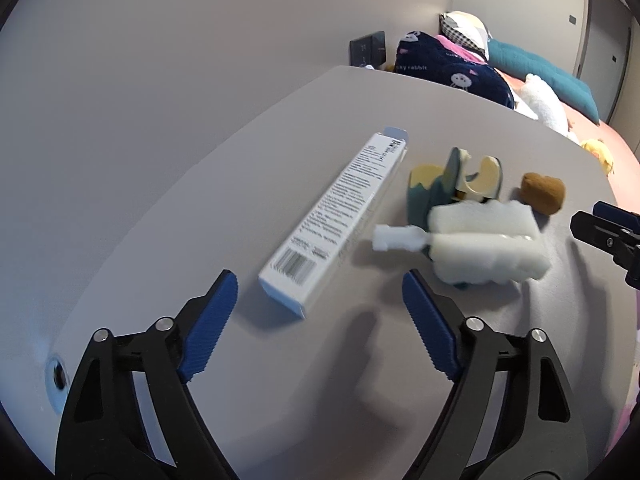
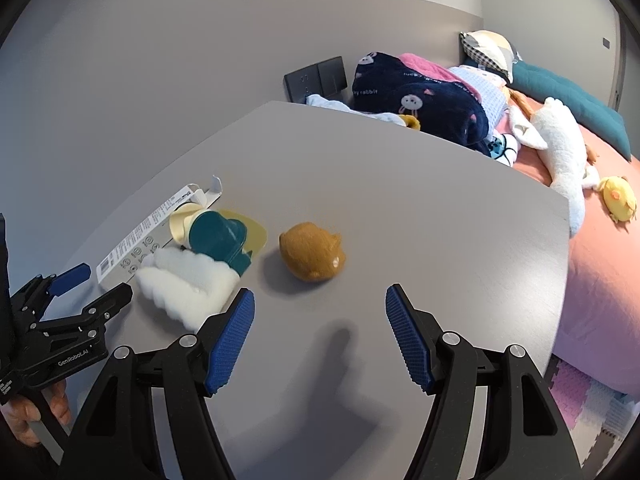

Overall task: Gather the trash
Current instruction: 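Grasp the white toothpaste box with the left tool while the right tool grasps the brown plush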

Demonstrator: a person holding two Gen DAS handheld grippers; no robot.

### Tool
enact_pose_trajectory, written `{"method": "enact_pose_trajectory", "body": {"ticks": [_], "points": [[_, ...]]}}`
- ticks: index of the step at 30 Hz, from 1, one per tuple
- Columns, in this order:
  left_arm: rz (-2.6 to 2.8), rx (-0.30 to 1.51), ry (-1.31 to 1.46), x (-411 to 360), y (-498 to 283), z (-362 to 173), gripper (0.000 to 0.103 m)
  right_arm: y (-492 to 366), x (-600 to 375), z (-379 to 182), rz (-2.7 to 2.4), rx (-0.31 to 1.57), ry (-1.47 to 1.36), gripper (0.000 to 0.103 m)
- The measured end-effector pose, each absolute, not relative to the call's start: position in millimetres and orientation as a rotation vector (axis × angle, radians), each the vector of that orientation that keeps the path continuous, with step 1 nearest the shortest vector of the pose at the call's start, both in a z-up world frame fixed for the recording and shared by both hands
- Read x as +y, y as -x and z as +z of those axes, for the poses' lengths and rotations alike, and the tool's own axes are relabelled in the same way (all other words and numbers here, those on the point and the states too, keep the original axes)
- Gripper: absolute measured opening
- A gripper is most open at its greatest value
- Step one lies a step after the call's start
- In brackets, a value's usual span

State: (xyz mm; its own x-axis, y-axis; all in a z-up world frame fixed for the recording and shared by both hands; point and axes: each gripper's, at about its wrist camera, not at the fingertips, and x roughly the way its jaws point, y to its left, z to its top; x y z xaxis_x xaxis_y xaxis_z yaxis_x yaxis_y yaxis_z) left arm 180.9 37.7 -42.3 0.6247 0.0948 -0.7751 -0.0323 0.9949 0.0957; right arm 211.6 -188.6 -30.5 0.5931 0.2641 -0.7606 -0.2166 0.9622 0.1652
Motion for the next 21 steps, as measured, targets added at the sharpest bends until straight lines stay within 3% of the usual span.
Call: {"method": "enact_pose_trajectory", "body": {"ticks": [16,21], "points": [[0.019,0.918,-0.147,40.9,-221.4,-49.5,0.071,-249.4,-160.4,-47.5,0.226,0.914,0.046,0.068],[0.002,0.923,-0.161,37.2,-228.3,-51.9,0.066,-257.4,-152.0,-52.6,0.191,0.921,0.100,0.056]]}}
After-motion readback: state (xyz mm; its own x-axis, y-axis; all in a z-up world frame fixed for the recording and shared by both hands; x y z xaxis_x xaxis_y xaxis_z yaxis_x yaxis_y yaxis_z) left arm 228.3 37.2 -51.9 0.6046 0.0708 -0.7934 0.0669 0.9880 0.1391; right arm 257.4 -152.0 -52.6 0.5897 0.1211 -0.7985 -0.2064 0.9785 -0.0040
